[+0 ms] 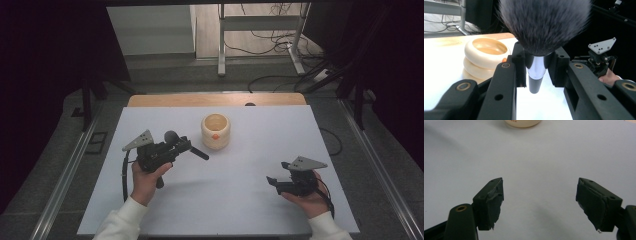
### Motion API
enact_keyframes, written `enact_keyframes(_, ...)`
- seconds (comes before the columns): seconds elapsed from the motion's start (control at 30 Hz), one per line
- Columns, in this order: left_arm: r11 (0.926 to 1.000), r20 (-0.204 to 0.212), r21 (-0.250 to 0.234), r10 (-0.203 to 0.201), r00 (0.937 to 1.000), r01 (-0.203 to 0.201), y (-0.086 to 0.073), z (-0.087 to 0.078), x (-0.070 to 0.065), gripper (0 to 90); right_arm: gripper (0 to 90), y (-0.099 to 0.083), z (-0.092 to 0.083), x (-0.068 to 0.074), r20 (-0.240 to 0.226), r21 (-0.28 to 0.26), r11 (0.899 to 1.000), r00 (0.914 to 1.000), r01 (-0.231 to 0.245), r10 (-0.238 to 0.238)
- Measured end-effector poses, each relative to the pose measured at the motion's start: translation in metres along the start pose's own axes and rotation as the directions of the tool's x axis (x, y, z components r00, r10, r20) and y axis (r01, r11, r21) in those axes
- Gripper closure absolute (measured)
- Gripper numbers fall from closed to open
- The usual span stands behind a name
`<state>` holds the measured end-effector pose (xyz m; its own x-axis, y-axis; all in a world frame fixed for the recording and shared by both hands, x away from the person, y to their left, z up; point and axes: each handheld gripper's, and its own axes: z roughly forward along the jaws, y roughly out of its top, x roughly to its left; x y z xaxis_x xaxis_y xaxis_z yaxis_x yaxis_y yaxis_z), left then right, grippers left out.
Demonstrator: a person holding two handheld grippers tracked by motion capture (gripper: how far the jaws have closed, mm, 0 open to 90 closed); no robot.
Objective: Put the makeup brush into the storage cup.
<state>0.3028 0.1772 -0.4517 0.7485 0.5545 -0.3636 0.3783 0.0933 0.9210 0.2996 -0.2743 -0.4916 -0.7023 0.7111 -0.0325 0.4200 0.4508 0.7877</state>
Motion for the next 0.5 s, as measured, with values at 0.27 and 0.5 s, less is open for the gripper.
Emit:
enact_keyframes(0.27,0.9999,-0.009,-0.010,0.006,0.9999,-0.006,0.010,0.002,0.005,71.0,23.5,0.000,0.000,-0.001,0.004,0.005,1.000,1.0000,-0.007,0.006)
enact_keyframes(0.5,0.9999,-0.007,-0.011,0.000,1.0000,0.000,0.019,0.006,0.010,71.0,23.7,-0.001,0.001,-0.001,0.003,0.004,1.000,1.0000,-0.009,0.009)
